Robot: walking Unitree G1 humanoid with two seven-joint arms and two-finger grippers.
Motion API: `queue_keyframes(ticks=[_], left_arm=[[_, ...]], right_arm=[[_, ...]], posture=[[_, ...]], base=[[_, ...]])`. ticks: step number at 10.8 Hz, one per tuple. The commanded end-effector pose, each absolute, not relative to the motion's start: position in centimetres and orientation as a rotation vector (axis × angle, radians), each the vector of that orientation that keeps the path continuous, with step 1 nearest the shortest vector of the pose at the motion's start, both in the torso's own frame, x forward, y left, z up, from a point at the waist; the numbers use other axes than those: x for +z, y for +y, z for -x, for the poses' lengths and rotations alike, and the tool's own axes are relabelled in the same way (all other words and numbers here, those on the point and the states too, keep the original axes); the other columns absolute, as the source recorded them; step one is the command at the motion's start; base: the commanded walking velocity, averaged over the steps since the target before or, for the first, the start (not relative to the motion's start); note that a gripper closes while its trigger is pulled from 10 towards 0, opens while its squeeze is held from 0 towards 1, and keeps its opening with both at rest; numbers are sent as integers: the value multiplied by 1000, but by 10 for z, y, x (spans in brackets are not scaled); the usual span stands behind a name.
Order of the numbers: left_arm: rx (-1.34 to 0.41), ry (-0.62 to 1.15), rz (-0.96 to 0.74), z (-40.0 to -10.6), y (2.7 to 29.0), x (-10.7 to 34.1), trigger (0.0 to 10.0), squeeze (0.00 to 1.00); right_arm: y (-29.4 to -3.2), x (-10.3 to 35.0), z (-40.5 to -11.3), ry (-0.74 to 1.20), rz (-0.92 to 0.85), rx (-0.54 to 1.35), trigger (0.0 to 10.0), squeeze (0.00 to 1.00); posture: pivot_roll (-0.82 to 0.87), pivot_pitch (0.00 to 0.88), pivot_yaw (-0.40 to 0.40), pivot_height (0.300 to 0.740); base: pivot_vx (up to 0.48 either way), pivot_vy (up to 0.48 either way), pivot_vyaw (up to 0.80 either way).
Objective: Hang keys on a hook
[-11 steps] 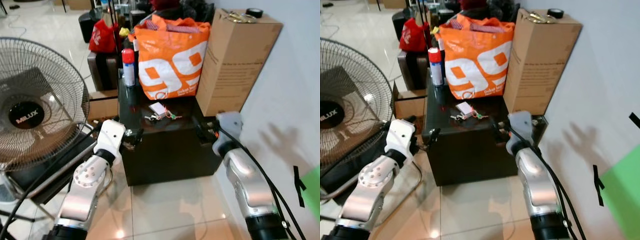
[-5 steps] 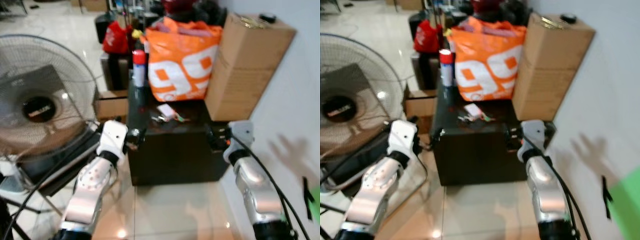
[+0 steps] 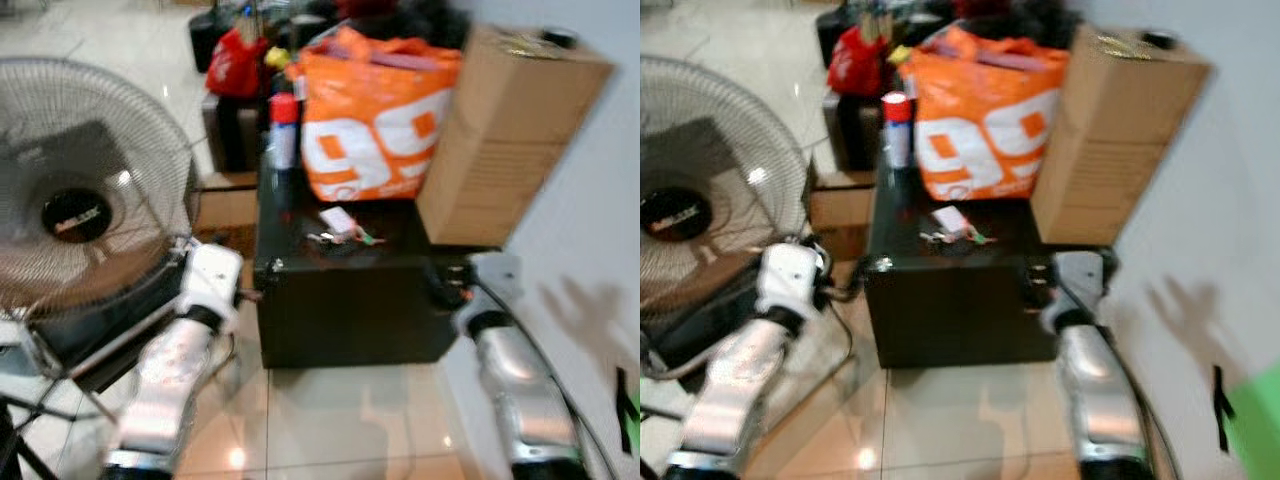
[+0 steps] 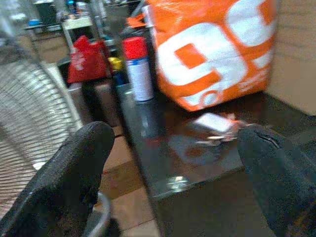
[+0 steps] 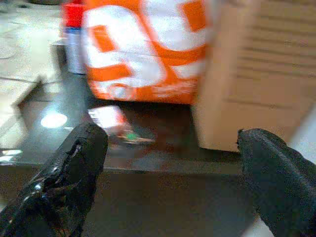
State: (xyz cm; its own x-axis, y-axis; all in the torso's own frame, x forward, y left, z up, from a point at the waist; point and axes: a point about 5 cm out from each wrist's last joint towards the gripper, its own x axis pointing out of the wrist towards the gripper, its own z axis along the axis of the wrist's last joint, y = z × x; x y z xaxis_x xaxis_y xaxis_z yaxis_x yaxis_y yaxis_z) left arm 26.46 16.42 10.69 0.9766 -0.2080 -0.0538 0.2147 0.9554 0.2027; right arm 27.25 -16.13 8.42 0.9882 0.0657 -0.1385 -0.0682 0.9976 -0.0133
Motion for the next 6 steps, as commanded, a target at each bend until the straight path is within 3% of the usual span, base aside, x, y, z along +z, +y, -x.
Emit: queue_keyframes(ticks=[1, 6], left_arm=[[-218, 21, -199, -265, 160, 107, 10000, 0], [-158, 32, -169, -257, 167, 107, 10000, 0]], right_arm=[[-171, 84, -272, 154, 33, 36, 10000, 0], [-173, 82, -269, 186, 56, 57, 10000, 0]], posture=[[-20, 0, -45, 740], [12, 0, -79, 740]], base=[[375, 0, 0], [382, 0, 0]])
